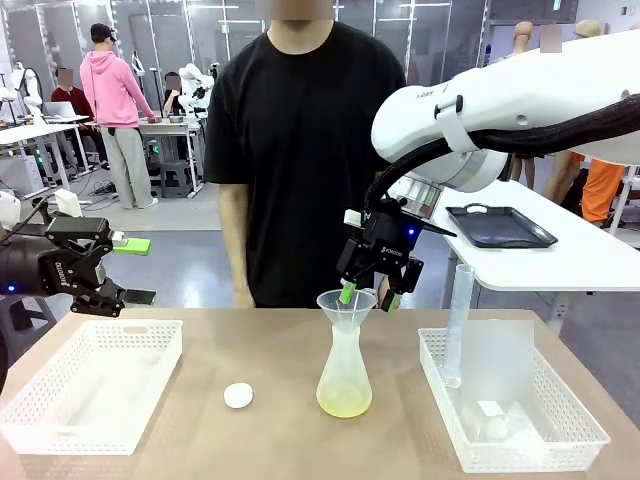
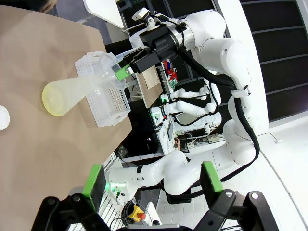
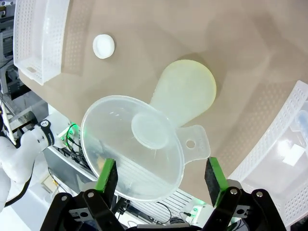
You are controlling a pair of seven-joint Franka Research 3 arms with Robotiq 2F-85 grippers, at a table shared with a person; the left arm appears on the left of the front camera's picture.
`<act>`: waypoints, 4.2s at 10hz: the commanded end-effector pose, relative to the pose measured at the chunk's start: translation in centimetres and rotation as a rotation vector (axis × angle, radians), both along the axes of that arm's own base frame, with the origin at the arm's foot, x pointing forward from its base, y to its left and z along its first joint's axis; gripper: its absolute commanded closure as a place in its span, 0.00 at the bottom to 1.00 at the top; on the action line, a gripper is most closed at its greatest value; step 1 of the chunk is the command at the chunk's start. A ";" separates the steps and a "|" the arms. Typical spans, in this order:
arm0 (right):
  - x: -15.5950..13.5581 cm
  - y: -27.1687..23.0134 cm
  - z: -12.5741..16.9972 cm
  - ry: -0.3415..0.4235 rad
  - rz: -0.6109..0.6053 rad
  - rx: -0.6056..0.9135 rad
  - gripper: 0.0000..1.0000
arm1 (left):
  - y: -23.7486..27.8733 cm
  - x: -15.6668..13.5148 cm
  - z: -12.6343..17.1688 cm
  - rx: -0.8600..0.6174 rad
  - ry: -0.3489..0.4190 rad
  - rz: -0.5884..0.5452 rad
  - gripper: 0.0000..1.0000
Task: Prepare the solutions needed for the experiment.
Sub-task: Once the solution is in the Big flask , pick up the Plastic Funnel and place it back into the right Organizing basket.
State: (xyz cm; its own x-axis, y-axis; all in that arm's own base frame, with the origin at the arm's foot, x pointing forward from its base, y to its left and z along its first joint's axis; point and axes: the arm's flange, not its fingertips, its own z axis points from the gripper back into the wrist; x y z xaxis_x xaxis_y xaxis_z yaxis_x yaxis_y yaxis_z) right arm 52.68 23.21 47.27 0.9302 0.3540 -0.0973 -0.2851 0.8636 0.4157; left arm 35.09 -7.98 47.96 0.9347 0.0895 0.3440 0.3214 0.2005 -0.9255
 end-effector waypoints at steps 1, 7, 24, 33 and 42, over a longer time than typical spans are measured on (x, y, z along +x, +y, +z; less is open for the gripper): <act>0.0 -0.1 0.0 0.004 -0.072 0.010 0.17 | -0.3 0.1 0.3 -0.031 0.007 0.005 0.00; -0.7 -1.0 -0.7 -0.002 -0.161 0.016 0.48 | -0.3 0.1 0.3 -0.031 0.007 0.005 0.00; -2.0 -1.2 0.6 0.016 -0.211 0.041 1.00 | -0.3 0.1 0.3 -0.031 0.007 0.005 0.00; -5.1 -4.2 9.7 -0.304 -0.269 0.107 1.00 | -0.3 0.1 0.3 -0.031 0.007 0.005 0.00; -10.9 -13.5 12.4 -0.323 -0.381 0.028 1.00 | -0.3 0.1 0.3 -0.031 0.007 0.005 0.00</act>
